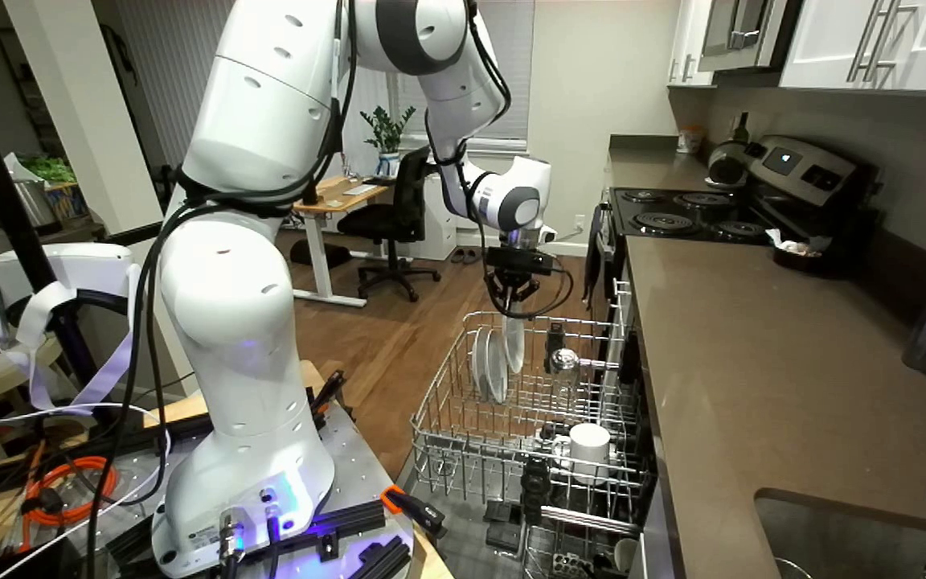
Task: Place the white plate from the counter on the left side of the dishwasher
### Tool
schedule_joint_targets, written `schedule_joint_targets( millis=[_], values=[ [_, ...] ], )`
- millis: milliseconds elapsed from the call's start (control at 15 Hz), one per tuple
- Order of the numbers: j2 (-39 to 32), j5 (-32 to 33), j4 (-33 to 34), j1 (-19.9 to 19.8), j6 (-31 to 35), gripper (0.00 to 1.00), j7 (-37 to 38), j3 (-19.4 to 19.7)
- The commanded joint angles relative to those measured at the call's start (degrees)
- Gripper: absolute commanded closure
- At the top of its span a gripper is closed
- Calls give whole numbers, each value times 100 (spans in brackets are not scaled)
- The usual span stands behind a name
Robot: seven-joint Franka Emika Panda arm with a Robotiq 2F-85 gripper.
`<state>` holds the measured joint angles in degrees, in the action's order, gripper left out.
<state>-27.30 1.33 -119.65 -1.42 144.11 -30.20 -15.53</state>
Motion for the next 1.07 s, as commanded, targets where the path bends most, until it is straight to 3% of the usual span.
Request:
schedule_joint_targets(
  millis=[0, 1000],
  values=[
    [-90, -245, 101, -136, 24, 95, -412, -118],
    [-734, -441, 573, -282, 31, 95, -945, -230]
  ],
)
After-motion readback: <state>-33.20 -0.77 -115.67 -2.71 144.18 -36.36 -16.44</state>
